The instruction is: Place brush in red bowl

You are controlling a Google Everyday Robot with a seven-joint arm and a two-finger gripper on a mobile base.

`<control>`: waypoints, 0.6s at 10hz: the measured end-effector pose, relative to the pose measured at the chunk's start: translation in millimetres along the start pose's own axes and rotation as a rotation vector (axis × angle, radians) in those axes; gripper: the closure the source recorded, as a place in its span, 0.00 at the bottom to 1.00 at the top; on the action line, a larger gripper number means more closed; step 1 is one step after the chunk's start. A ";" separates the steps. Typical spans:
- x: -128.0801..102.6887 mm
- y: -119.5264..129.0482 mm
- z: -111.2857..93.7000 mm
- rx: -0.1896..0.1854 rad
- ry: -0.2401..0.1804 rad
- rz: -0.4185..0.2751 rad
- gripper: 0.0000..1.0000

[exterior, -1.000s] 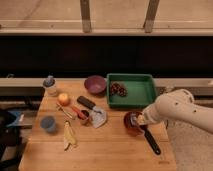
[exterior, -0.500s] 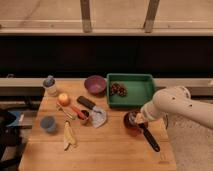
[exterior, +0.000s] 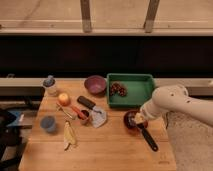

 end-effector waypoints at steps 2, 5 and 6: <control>-0.1 0.1 2.9 -0.019 0.002 -0.004 0.20; 0.5 0.1 3.3 -0.022 0.004 -0.004 0.20; 0.6 0.1 3.4 -0.022 0.004 -0.004 0.20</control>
